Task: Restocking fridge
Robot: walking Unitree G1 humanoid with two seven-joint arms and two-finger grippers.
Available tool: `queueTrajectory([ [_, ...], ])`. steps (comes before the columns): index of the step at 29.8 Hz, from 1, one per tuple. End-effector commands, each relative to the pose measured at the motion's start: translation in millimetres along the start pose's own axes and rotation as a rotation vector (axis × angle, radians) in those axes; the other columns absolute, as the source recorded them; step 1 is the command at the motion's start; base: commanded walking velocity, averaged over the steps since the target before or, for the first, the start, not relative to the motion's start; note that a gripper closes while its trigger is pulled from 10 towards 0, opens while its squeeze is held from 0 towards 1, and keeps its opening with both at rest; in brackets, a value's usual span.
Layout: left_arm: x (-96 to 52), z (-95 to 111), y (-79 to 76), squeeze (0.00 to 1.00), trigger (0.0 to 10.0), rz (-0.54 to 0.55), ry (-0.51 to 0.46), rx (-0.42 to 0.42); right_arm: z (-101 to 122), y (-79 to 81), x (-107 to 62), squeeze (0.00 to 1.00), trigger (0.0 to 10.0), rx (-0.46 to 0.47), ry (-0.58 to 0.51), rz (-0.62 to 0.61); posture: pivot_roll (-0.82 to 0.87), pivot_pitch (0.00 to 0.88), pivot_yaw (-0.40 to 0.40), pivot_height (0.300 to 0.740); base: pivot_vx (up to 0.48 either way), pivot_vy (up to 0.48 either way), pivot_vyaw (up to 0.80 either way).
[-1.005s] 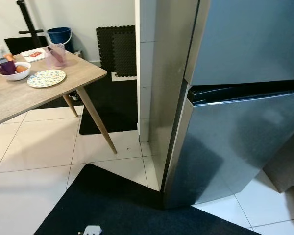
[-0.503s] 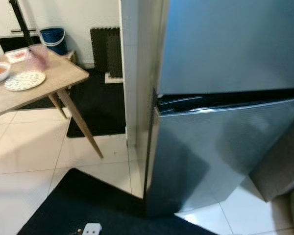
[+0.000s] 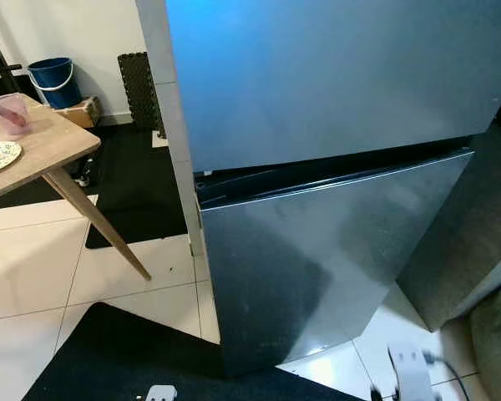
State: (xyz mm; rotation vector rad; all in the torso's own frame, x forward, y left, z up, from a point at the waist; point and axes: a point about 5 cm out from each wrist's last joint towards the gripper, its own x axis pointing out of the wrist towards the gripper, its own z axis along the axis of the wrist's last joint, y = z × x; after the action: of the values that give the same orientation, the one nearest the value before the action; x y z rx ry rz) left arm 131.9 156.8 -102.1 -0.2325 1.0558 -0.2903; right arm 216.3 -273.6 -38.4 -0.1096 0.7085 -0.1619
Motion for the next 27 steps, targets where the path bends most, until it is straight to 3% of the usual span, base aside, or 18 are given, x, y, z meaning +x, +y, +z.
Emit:
queueTrajectory([
  [1,-2.2,-6,3.2,0.00,10.0,0.013,0.020,-0.017,2,-3.8,-0.5,0.00,10.0,0.030,-0.017,-0.010,-0.17,0.058,0.035,0.740,0.000,0.000,0.00],
  [3,-1.8,-5,2.5,0.00,10.0,0.007,0.015,-0.021,26,-8.0,3.9,0.00,10.0,0.072,-0.106,0.003,-0.17,0.059,0.032,0.740,0.000,0.000,0.00],
  [9,-1.7,-7,0.7,0.00,10.0,-0.004,0.018,-0.024,47,-0.8,6.5,0.00,10.0,0.101,-0.194,0.121,-0.17,0.056,0.030,0.740,0.000,0.000,0.00],
  [16,-2.6,-11,0.5,0.00,10.0,-0.009,0.034,-0.014,82,28.4,6.2,0.00,10.0,0.192,-0.354,0.387,-0.16,0.055,0.030,0.740,0.000,0.000,0.00],
  [19,-2.6,-11,0.7,0.00,10.0,-0.009,0.034,-0.014,89,33.5,5.4,0.00,10.0,0.198,-0.382,0.430,-0.16,0.055,0.030,0.740,0.000,0.000,0.00],
  [23,-2.6,-10,1.0,0.00,10.0,-0.010,0.032,-0.014,103,45.8,3.2,0.00,10.0,0.193,-0.431,0.521,-0.16,0.055,0.029,0.740,0.000,0.000,0.00],
  [24,-2.5,-10,1.0,0.00,10.0,-0.010,0.030,-0.014,109,51.9,1.5,0.00,10.0,0.182,-0.449,0.571,-0.16,0.055,0.029,0.740,0.000,0.000,0.00],
  [25,-2.1,-9,0.4,0.00,10.0,-0.013,0.028,-0.014,120,67.2,-4.7,0.00,10.0,0.140,-0.479,0.712,-0.16,0.054,0.027,0.740,0.000,0.000,0.00],
  [27,-2.0,-9,0.2,0.00,10.0,-0.014,0.027,-0.014,123,72.4,-7.3,0.00,10.0,0.125,-0.488,0.761,-0.16,0.054,0.027,0.740,0.000,0.000,0.00],
])
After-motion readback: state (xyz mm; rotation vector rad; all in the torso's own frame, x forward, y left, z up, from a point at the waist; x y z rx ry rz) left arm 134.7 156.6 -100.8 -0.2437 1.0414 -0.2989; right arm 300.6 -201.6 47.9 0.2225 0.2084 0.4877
